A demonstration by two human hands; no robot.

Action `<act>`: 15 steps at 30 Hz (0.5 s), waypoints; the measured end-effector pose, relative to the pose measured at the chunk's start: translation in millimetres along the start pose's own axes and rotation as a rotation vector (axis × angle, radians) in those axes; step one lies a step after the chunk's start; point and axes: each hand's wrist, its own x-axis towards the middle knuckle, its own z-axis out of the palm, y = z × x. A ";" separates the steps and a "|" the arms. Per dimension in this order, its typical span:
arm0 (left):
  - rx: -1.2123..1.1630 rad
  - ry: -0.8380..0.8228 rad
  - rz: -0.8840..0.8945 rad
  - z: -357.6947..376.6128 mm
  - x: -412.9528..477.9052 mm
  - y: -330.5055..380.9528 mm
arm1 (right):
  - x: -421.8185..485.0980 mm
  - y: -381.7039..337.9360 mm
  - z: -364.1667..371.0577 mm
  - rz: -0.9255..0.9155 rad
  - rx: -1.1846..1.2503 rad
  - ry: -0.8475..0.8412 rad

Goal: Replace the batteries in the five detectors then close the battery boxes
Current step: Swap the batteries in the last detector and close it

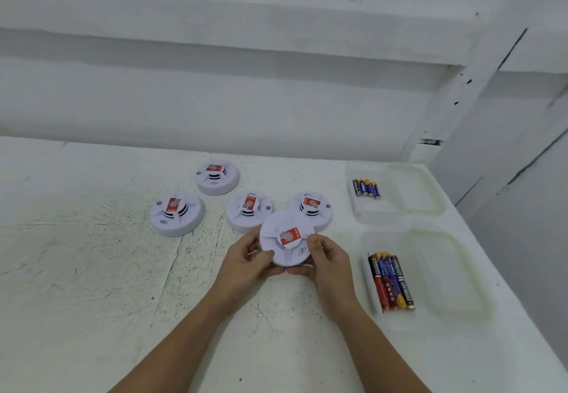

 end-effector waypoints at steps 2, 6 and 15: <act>-0.016 0.015 0.018 -1.1 1.8 -2.7 | -0.2 1.2 -1.2 -0.012 -0.010 -0.011; -0.007 0.014 0.025 -5.1 1.5 -5.8 | 0.1 4.8 -4.1 -0.007 -0.016 -0.035; -0.043 0.013 0.014 -3.4 0.6 -5.2 | 0.0 7.3 -7.5 -0.004 -0.008 -0.075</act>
